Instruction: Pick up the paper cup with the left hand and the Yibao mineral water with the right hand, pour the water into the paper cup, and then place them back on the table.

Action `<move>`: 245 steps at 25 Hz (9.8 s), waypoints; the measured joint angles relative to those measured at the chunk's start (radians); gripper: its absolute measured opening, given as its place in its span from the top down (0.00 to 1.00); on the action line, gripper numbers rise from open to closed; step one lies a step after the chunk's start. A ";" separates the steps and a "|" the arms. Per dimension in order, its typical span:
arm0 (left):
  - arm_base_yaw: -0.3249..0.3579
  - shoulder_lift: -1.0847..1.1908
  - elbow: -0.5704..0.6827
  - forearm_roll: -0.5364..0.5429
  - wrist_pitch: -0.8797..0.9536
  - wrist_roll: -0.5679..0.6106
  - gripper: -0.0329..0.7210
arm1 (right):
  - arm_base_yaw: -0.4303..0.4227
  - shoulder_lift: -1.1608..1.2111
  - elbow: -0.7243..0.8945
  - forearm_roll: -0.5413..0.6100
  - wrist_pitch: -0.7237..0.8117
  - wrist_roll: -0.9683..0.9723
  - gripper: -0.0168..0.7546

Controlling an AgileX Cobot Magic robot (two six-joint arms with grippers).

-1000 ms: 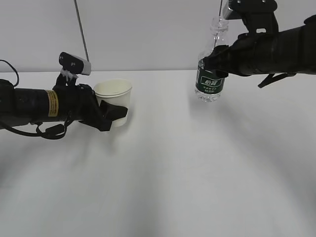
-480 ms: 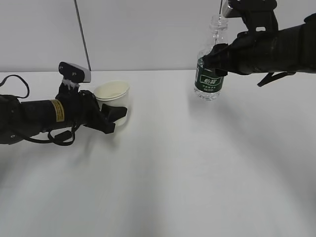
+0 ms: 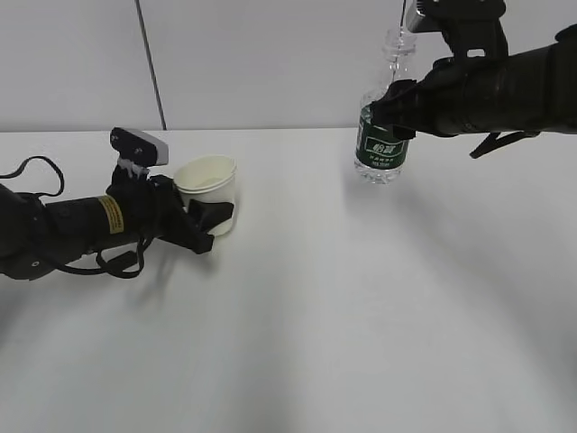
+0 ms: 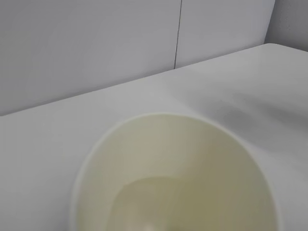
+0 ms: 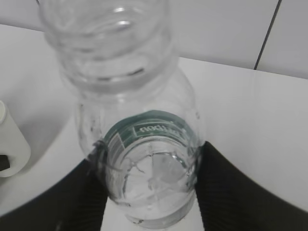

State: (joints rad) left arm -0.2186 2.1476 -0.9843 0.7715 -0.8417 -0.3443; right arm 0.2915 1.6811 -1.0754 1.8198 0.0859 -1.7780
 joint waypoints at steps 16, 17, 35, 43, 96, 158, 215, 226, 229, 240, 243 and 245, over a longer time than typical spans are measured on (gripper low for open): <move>-0.045 0.027 0.000 0.099 -0.051 0.001 0.47 | 0.000 0.000 0.000 0.000 0.004 -0.018 0.43; -0.049 0.027 0.000 0.100 -0.051 0.001 0.47 | 0.000 0.000 0.000 0.000 0.004 -0.018 0.43; -0.059 0.062 -0.001 0.040 -0.068 0.001 0.47 | 0.000 0.000 0.000 0.000 0.005 -0.024 0.43; -0.057 0.062 -0.001 0.047 -0.068 0.002 0.33 | 0.000 0.000 0.000 0.000 0.005 -0.032 0.43; 0.093 -0.541 0.188 1.057 0.354 -1.252 0.24 | 0.000 0.000 0.000 -0.001 0.005 -0.039 0.43; 0.298 -0.667 0.165 1.057 0.277 -1.284 0.28 | 0.000 0.205 -0.010 -0.009 0.101 -0.159 0.43; 0.298 -0.667 0.165 1.057 0.280 -1.284 0.28 | 0.000 -0.092 -0.012 -0.028 0.003 -0.148 0.21; 0.298 -0.667 0.165 1.057 0.269 -1.284 0.29 | 0.000 -0.145 -0.012 -0.002 -0.194 -0.286 0.21; 0.298 -0.675 0.165 1.057 0.268 -1.284 0.29 | 0.000 -0.153 -0.012 0.002 -0.214 -0.286 0.21; 0.298 -0.696 0.165 1.057 0.258 -1.284 0.29 | 0.000 -0.180 -0.010 0.006 -0.241 -0.244 0.21; 0.298 -0.696 0.165 1.057 0.258 -1.282 0.29 | 0.000 -0.180 -0.010 0.007 -0.267 -0.243 0.21; 0.298 -0.696 0.165 1.057 0.251 -1.282 0.29 | 0.000 -0.180 -0.010 0.009 -0.298 -0.243 0.21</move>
State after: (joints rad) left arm 0.0791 1.4514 -0.8197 1.8287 -0.5903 -1.6262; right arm 0.2915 1.5014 -1.0859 1.8284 -0.2117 -2.0210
